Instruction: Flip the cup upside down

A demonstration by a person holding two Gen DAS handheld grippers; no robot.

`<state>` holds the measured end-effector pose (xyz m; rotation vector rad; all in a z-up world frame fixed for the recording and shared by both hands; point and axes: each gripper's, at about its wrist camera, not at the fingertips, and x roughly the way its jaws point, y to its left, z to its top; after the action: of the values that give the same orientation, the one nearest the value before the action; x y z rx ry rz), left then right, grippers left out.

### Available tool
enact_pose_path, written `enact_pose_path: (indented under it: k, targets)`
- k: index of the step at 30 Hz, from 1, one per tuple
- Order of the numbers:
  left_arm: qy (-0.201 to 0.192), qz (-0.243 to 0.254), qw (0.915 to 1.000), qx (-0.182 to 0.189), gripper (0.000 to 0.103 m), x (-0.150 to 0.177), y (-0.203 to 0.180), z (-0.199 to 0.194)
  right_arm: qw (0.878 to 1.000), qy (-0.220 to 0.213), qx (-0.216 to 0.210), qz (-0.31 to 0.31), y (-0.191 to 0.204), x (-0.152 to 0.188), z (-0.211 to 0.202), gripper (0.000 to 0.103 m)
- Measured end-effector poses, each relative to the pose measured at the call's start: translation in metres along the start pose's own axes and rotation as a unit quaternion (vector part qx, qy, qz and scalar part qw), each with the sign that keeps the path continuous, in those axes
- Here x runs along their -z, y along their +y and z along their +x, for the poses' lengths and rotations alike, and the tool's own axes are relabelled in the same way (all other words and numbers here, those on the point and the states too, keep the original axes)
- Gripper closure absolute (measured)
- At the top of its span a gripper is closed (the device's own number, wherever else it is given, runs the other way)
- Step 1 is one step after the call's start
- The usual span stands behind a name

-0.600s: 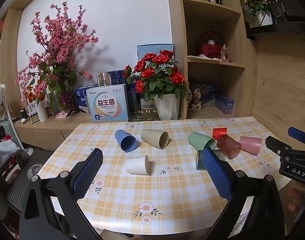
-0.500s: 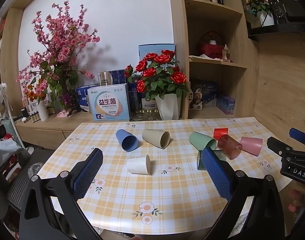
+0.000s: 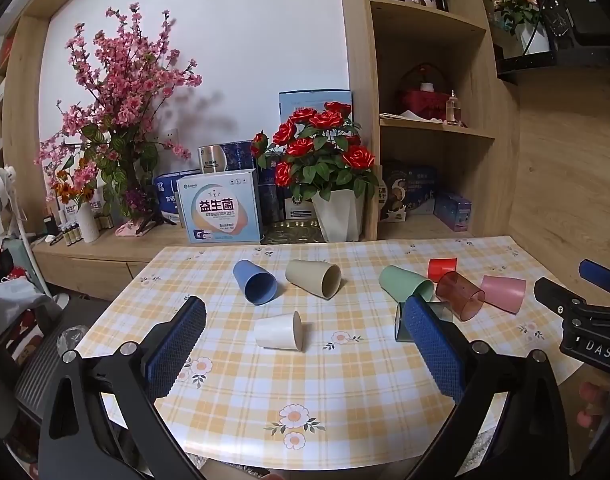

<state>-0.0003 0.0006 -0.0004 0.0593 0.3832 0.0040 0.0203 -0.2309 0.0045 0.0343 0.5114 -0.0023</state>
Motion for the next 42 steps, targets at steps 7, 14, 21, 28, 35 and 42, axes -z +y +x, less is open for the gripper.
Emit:
enact_pose_path:
  k: [7,14,21,28,35,42]
  targets:
    - [0.001,-0.002,1.0000,-0.001,0.006,-0.0005,0.0008,-0.0010,1.000,0.001,0.002,-0.001,0.0054,-0.0005,0.0003,0.015]
    - [0.001,-0.001,1.0000,0.001,0.006,-0.0007,0.0002,0.0002,1.000,0.002,0.002,-0.001,0.0056,-0.0006,0.0000,0.015]
    - [0.001,-0.002,1.0000,0.001,0.006,-0.0006,0.0006,0.0005,1.000,0.003,0.002,-0.001,0.0079,0.0013,0.0009,0.015]
    - [0.006,-0.015,0.9999,0.001,0.006,0.0013,0.0052,0.0027,1.000,0.005,0.002,-0.002,0.0094,0.0014,0.0011,0.015]
    - [0.003,-0.015,0.9999,0.001,0.006,0.0016,0.0049,0.0020,1.000,0.006,0.002,0.002,0.0084,0.0011,-0.0003,0.015]
    - [0.006,-0.014,0.9999,0.000,0.006,0.0014,0.0032,0.0029,1.000,0.007,0.001,0.002,0.0082,0.0010,0.0009,0.015]
